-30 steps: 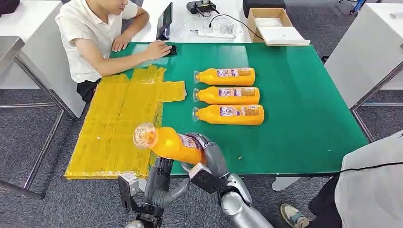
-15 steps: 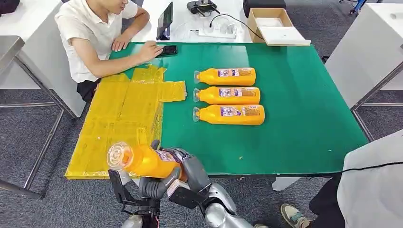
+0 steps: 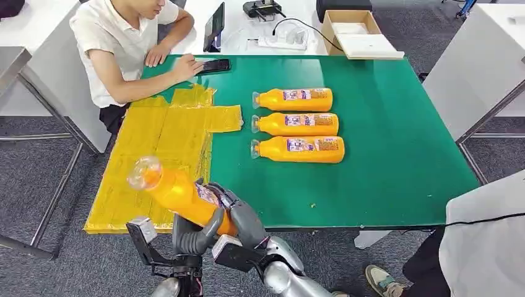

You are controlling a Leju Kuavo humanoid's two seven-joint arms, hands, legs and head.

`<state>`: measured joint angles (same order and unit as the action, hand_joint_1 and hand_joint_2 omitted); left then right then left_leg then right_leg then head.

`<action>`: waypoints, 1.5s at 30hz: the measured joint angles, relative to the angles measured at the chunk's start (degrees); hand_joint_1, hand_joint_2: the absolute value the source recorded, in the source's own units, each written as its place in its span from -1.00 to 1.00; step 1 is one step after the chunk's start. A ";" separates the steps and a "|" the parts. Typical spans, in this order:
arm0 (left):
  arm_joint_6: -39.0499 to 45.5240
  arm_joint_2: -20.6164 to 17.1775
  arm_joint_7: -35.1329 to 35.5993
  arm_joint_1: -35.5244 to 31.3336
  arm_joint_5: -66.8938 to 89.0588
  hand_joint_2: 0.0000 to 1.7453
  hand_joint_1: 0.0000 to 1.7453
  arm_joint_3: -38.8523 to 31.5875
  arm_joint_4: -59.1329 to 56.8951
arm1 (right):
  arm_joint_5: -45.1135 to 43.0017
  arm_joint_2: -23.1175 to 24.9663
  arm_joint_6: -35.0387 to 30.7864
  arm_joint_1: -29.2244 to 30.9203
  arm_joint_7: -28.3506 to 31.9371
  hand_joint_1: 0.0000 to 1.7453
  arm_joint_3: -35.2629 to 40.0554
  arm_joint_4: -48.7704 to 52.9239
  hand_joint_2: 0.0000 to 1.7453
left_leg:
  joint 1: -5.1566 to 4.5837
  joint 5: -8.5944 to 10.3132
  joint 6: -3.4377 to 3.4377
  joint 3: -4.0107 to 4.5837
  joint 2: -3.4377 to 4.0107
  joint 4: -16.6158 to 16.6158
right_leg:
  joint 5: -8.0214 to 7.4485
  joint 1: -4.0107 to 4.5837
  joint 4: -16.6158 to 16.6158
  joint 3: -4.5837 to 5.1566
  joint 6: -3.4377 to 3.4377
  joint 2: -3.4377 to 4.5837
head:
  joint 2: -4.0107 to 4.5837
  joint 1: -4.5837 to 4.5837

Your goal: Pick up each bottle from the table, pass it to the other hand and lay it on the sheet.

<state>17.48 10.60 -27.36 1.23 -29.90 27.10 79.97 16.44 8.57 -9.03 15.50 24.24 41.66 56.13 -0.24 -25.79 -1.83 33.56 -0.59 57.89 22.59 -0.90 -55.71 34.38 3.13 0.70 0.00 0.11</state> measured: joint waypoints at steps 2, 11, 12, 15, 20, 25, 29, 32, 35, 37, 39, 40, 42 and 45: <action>-0.33 -0.04 -0.07 0.22 -0.07 1.00 1.00 -0.28 0.09 | 0.42 0.00 -0.31 0.16 0.00 -1.00 0.04 -0.07 -1.00 | -0.01 0.00 0.00 0.00 0.00 0.00 | 0.00 -0.01 0.00 0.00 0.00 0.00 | 0.02 0.00; -4.02 0.35 -2.27 1.83 2.49 1.00 1.00 -4.00 3.46 | 1.40 -0.85 -0.44 -0.80 -1.42 -1.00 0.35 -0.22 -1.00 | 0.00 0.00 0.00 0.02 -0.01 0.00 | 0.00 0.00 0.00 0.02 0.00 0.00 | 0.00 0.00; -4.54 0.46 -2.27 1.96 2.73 1.00 1.00 -4.39 3.89 | 1.55 -1.14 -0.37 -0.81 -1.44 -1.00 0.35 -0.22 -1.00 | 0.00 0.00 0.00 0.02 -0.01 0.00 | 0.00 0.00 0.00 0.01 0.00 0.00 | 0.00 0.00; -5.55 0.66 -2.38 2.44 3.39 1.00 1.00 -5.36 4.77 | 1.90 -1.71 0.29 -0.82 -1.22 -1.00 0.35 -0.22 -1.00 | 0.00 0.00 0.00 0.01 -0.01 0.00 | 0.00 0.00 0.00 0.02 0.00 0.00 | 0.02 0.02; -6.29 0.79 -2.49 3.61 7.15 1.00 1.00 -6.43 5.44 | 0.63 -3.39 1.57 -3.39 1.99 -1.00 -0.61 2.21 -1.00 | -0.01 0.00 0.00 0.00 -0.01 0.00 | 0.00 0.00 0.02 0.05 0.00 0.00 | 0.00 0.00; 11.87 0.57 -4.72 1.07 19.85 1.00 1.00 -10.75 3.24 | -0.15 -5.72 -1.62 -12.44 5.79 -1.00 -6.12 11.78 -1.00 | 0.00 -0.05 0.01 0.13 -0.07 0.00 | 0.01 0.00 0.02 0.13 0.00 -0.05 | 0.00 -0.04; 11.91 0.61 -5.03 0.28 20.26 1.00 1.00 -11.85 1.77 | -0.15 -6.71 -1.62 -14.69 5.77 -1.00 -8.39 15.46 -1.00 | 0.00 -0.03 0.01 0.11 0.00 0.00 | 0.00 0.00 0.02 0.12 -0.01 -0.05 | 0.02 0.00; 11.91 0.61 -5.11 -0.03 20.30 1.00 1.00 -12.41 1.14 | -0.09 -7.04 -1.62 -15.76 5.77 -1.00 -9.22 17.00 -1.00 | -0.01 -0.02 -0.01 0.10 0.03 0.00 | -0.01 -0.01 0.02 0.12 0.00 -0.05 | 0.00 0.00; 13.16 0.61 -5.20 -0.29 21.10 1.00 1.00 -12.68 0.66 | 0.15 -7.28 -2.21 -16.14 5.90 -1.00 -9.66 17.84 -1.00 | -0.01 -0.01 -0.01 0.10 0.02 0.00 | -0.01 -0.01 0.01 0.11 0.00 -0.04 | 0.00 0.00; 18.66 0.83 -6.34 -0.66 27.23 1.00 1.00 -13.69 0.00 | 1.23 -7.23 -6.44 -16.90 7.22 -1.00 -10.73 18.80 -1.00 | -0.01 -0.01 -0.01 0.11 0.01 0.00 | -0.01 -0.01 0.02 0.12 0.00 -0.05 | 0.00 0.00; 21.84 1.73 -8.66 -1.60 38.51 1.00 1.00 -17.52 -1.64 | 2.41 -7.15 -12.58 -18.26 9.14 -1.00 -12.64 21.40 -1.00 | -0.01 -0.01 -0.01 0.12 -0.04 0.00 | -0.01 0.00 0.01 0.12 0.00 -0.05 | 0.00 0.02; 22.08 2.25 -9.88 -2.29 43.74 1.00 1.00 -20.18 -2.52 | 2.76 -7.08 -15.40 -18.84 10.17 -1.00 -13.82 22.96 -1.00 | -0.01 0.00 0.00 0.12 -0.05 0.00 | -0.01 0.00 0.01 0.12 0.00 -0.05 | 0.00 0.02; 22.32 3.21 -10.64 -3.83 52.76 1.00 1.00 -25.31 -4.06 | 2.35 -6.56 -20.14 -19.79 12.65 -1.00 -16.30 26.09 -1.00 | -0.01 -0.01 0.00 0.11 0.01 0.00 | -0.01 0.00 0.01 0.13 0.00 -0.04 | 0.00 0.02; 22.58 4.44 -10.71 -6.95 64.57 1.00 1.00 -31.92 -6.58 | -2.91 -5.05 -24.18 -21.30 13.90 -1.00 -20.29 31.74 -1.00 | -0.01 0.00 0.00 0.08 0.03 0.00 | -0.01 0.01 0.02 0.14 0.00 -0.04 | 0.00 0.00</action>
<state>40.06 15.04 -38.07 -5.73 34.67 -4.82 73.39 13.52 3.52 -33.20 -5.80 38.14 21.37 87.87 -0.25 -25.79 -1.83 33.64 -0.56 57.89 22.58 -0.89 -55.69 34.52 3.12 0.66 0.00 0.11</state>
